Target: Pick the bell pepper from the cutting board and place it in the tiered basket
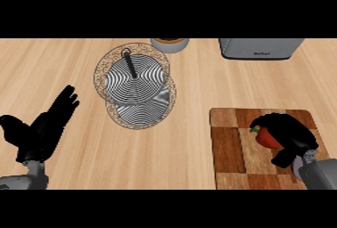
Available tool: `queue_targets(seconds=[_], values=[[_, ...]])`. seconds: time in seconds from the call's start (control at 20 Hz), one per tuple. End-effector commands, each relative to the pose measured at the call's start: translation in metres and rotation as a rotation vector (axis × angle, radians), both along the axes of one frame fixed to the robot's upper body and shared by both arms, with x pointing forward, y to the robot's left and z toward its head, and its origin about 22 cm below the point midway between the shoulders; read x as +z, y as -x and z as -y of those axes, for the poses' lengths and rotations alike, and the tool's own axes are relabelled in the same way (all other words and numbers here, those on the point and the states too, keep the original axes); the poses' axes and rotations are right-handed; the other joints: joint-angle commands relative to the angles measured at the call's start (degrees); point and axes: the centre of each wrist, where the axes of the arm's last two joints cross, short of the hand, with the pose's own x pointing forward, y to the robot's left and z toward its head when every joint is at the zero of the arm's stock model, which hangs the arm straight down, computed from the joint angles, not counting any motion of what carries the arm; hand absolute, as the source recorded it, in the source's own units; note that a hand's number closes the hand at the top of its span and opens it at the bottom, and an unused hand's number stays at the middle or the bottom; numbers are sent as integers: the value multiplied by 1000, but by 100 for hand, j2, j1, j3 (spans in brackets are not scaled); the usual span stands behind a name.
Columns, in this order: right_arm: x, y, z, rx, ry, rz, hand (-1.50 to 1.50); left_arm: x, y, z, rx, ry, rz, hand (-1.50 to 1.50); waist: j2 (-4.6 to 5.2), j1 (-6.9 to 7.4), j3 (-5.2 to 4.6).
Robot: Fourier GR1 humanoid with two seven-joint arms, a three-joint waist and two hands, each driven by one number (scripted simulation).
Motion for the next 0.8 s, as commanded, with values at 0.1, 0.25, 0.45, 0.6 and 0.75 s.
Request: queue_targets(seconds=[0.1, 0.25, 0.45, 0.6, 0.75], values=[[-10, 5, 1, 83, 101, -23, 150, -3, 0, -3, 7, 15, 3, 0, 19, -16, 37], [-24, -3, -4, 122, 127, 12, 150, -12, 15, 2, -1, -2, 2, 0, 23, 20, 39], [-25, -11, -2, 127, 121, 94, 150, 2, -5, 6, 8, 0, 0, 0, 29, 3, 40], [-42, 40, -23, -296, 90, 24, 150, -6, 7, -13, 70, 1, -14, 0, -73, -374, 21], [-67, 71, -17, -628, 82, -73, 150, -12, 14, -19, 112, -1, -39, 0, -141, -772, 9]])
